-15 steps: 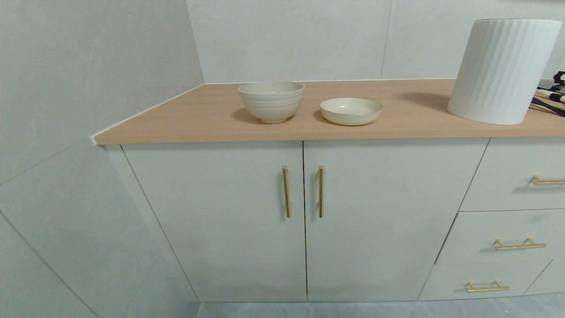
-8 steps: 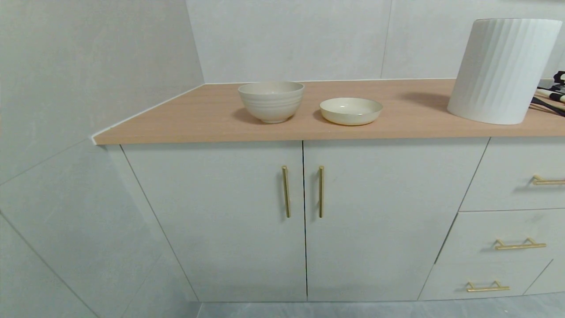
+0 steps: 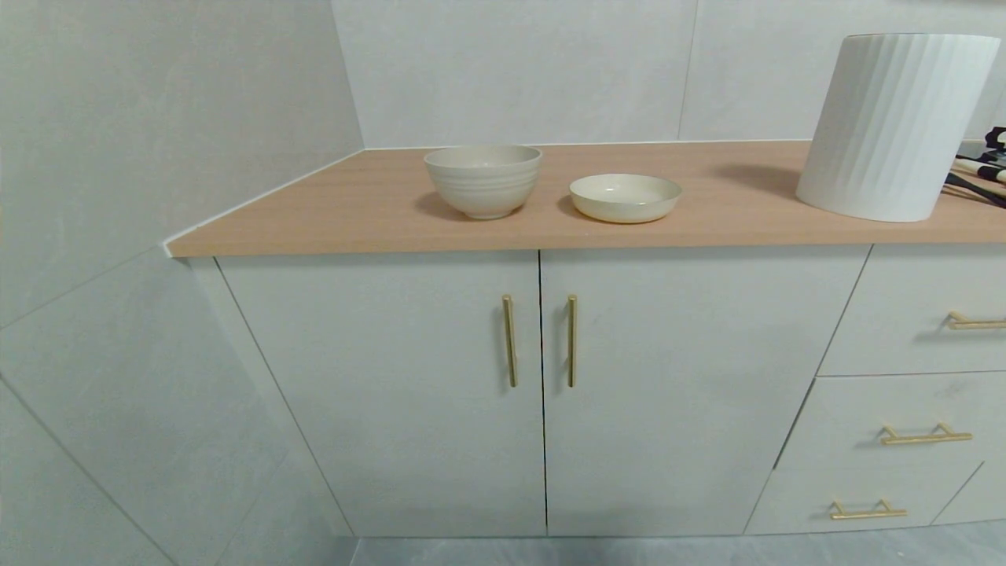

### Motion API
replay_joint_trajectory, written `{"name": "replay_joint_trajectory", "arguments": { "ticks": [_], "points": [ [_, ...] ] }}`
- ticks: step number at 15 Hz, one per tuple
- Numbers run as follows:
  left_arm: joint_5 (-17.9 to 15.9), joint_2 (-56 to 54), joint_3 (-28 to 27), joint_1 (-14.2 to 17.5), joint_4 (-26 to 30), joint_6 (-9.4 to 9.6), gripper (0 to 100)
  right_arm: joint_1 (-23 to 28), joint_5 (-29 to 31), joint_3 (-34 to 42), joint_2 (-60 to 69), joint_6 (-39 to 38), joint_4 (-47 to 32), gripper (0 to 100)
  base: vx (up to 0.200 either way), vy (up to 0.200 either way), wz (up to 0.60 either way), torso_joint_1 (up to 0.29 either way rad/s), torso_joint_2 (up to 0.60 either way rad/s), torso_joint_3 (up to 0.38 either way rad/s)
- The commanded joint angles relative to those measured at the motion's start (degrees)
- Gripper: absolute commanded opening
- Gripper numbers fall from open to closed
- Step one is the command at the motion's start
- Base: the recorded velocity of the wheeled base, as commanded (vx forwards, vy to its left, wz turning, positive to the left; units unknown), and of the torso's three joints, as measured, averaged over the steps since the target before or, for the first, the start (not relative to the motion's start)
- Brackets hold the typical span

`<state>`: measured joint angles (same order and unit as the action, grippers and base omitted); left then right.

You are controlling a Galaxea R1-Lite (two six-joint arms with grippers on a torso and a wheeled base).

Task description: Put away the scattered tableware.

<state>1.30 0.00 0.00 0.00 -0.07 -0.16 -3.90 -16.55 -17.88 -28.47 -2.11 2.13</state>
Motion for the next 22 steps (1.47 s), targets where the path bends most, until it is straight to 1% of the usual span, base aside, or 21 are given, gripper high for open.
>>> {"name": "replay_joint_trajectory", "arguments": {
  "ticks": [1,3,5,7,10,12,14,18,20,22],
  "points": [
    [0.01,0.00,0.00,0.00,-0.01,-0.02,100,-6.73,-1.37,-6.46,-19.00,-0.26,4.90,100,0.000,0.000,0.00,0.000,0.00,0.000],
    [0.01,0.00,0.00,0.00,-0.01,-0.02,100,-8.67,-1.37,-7.17,-23.92,-0.26,7.89,100,0.000,0.000,0.00,0.000,0.00,0.000],
    [0.01,0.00,0.00,0.00,-0.01,-0.02,100,-12.45,-1.29,-8.40,-31.48,-0.26,13.25,100,0.000,0.000,0.00,0.000,0.00,0.000],
    [0.01,0.00,0.00,0.00,-0.01,0.16,100,-14.12,-1.29,-8.84,-33.76,-0.35,15.01,100,0.000,0.000,0.00,0.000,0.00,0.000],
    [0.01,0.00,0.00,0.00,-0.01,0.07,100,-14.82,-1.55,-8.13,-33.85,-0.44,15.09,100,0.000,0.000,0.00,0.000,0.00,0.000],
    [0.01,0.00,0.00,0.00,-0.01,-0.02,100,-18.86,-1.64,-9.01,-35.52,-1.23,15.36,100,0.000,0.000,0.00,0.000,0.00,0.000],
    [0.01,0.00,0.00,0.00,-0.01,-0.02,100,-20.88,-1.73,-13.05,-38.51,-1.32,15.53,100,0.000,0.000,0.00,0.000,0.00,0.000],
    [0.01,0.00,0.00,0.00,-0.01,0.07,100,-23.61,-1.99,-21.14,-50.99,-1.23,15.88,100,0.000,0.000,0.00,0.000,0.00,0.000],
    [0.01,0.00,0.00,0.00,-0.01,0.42,100,-23.87,-1.90,-26.85,-59.87,-2.64,17.91,100,0.000,0.000,0.00,0.000,0.00,0.000],
    [0.01,0.00,0.00,0.00,-0.01,0.42,100,-23.87,-1.90,-30.02,-64.87,-4.04,20.81,100,0.000,0.000,0.00,0.000,0.00,0.000]
  ]
}}
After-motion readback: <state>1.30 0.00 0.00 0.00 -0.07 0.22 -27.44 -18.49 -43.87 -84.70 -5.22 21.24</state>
